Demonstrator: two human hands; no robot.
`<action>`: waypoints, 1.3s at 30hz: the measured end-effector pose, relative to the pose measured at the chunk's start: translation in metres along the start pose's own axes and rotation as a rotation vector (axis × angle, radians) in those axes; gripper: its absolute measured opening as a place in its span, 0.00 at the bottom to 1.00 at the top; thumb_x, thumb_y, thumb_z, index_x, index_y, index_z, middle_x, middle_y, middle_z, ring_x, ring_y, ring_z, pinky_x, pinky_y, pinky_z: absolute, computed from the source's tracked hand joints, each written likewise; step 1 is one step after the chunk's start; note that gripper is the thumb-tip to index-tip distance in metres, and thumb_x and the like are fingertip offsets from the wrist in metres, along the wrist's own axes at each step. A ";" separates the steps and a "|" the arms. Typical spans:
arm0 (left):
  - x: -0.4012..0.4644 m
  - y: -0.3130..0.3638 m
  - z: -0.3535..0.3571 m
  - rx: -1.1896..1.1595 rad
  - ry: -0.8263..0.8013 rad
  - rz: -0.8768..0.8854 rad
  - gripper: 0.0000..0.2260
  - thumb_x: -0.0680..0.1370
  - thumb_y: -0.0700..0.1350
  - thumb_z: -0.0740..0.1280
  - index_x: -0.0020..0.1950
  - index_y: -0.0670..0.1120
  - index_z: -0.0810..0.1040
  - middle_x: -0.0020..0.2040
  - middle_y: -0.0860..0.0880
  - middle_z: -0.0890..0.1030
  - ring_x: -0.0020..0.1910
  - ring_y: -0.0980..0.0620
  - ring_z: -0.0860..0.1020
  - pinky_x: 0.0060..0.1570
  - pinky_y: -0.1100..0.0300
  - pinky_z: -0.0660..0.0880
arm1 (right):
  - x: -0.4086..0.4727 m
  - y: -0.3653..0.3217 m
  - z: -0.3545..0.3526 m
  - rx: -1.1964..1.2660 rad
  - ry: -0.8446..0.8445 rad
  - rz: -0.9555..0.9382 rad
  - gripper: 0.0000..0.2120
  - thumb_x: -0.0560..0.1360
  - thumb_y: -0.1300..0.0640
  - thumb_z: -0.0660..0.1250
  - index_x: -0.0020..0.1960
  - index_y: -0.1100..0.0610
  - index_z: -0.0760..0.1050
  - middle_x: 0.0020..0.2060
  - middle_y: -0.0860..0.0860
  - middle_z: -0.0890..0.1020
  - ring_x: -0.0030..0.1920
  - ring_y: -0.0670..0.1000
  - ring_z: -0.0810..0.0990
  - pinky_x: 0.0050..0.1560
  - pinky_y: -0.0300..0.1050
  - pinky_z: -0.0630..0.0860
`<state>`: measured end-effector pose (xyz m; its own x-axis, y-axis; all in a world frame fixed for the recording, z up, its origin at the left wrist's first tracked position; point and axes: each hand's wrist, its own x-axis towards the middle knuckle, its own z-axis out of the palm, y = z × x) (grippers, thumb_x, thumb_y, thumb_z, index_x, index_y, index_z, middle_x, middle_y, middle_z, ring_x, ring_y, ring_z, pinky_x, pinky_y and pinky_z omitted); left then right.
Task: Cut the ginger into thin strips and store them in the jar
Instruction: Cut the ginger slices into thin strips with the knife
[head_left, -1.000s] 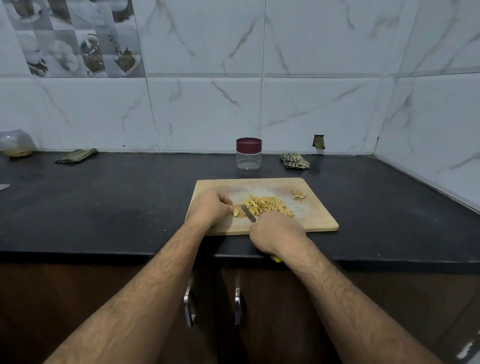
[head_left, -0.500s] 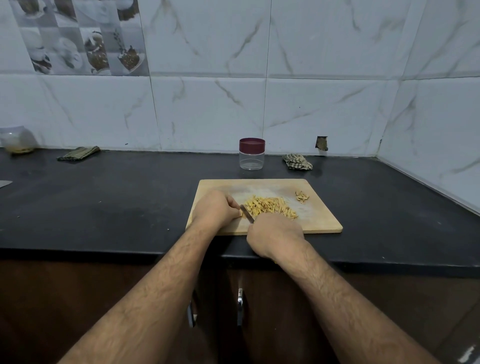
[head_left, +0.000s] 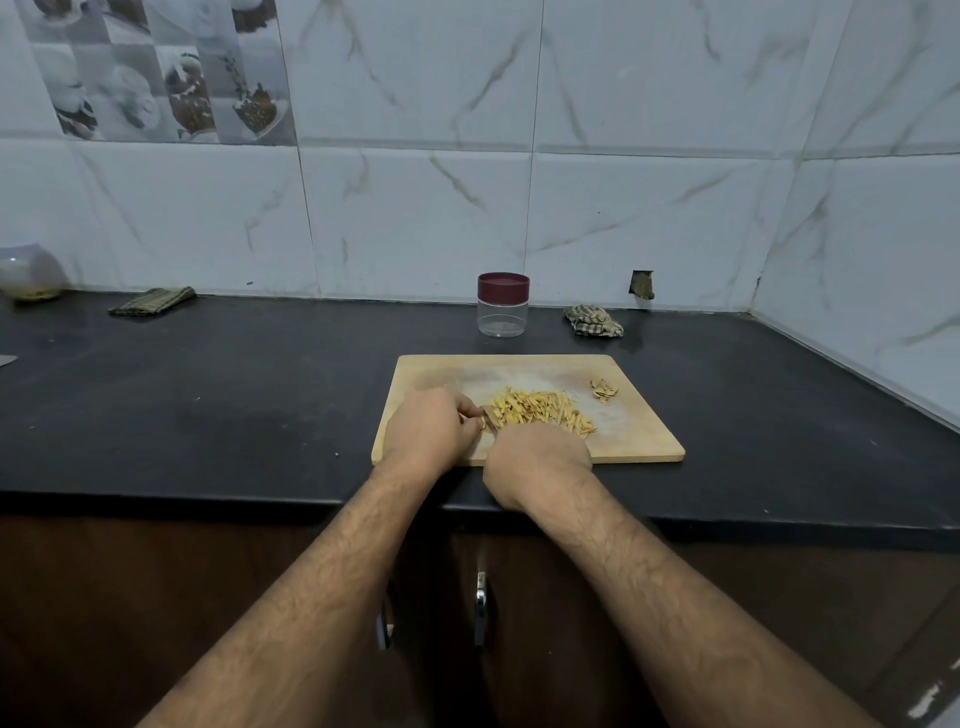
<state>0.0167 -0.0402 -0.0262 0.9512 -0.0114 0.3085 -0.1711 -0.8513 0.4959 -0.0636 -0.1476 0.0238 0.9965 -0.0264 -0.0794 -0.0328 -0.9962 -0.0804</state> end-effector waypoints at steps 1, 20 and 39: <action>-0.002 0.000 0.000 0.003 0.008 0.007 0.08 0.77 0.49 0.67 0.52 0.54 0.85 0.48 0.54 0.85 0.48 0.52 0.81 0.47 0.56 0.78 | -0.002 0.001 0.001 -0.009 -0.006 0.003 0.13 0.79 0.59 0.61 0.62 0.55 0.77 0.53 0.52 0.79 0.49 0.53 0.77 0.45 0.46 0.70; -0.003 -0.002 0.007 -0.009 0.034 0.014 0.10 0.76 0.49 0.66 0.53 0.55 0.85 0.49 0.56 0.85 0.47 0.51 0.81 0.46 0.54 0.79 | -0.005 0.000 0.003 0.015 0.027 0.006 0.10 0.79 0.59 0.60 0.58 0.55 0.77 0.45 0.51 0.75 0.45 0.53 0.73 0.45 0.47 0.70; -0.006 0.000 0.004 -0.007 0.020 -0.016 0.10 0.77 0.48 0.64 0.49 0.54 0.86 0.44 0.53 0.85 0.42 0.48 0.79 0.38 0.57 0.75 | -0.004 0.003 0.009 0.048 0.034 0.029 0.09 0.79 0.58 0.58 0.57 0.55 0.75 0.46 0.52 0.76 0.44 0.54 0.73 0.42 0.47 0.70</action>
<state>0.0117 -0.0426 -0.0311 0.9485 0.0126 0.3166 -0.1577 -0.8478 0.5064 -0.0683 -0.1496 0.0154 0.9971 -0.0585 -0.0485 -0.0642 -0.9899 -0.1260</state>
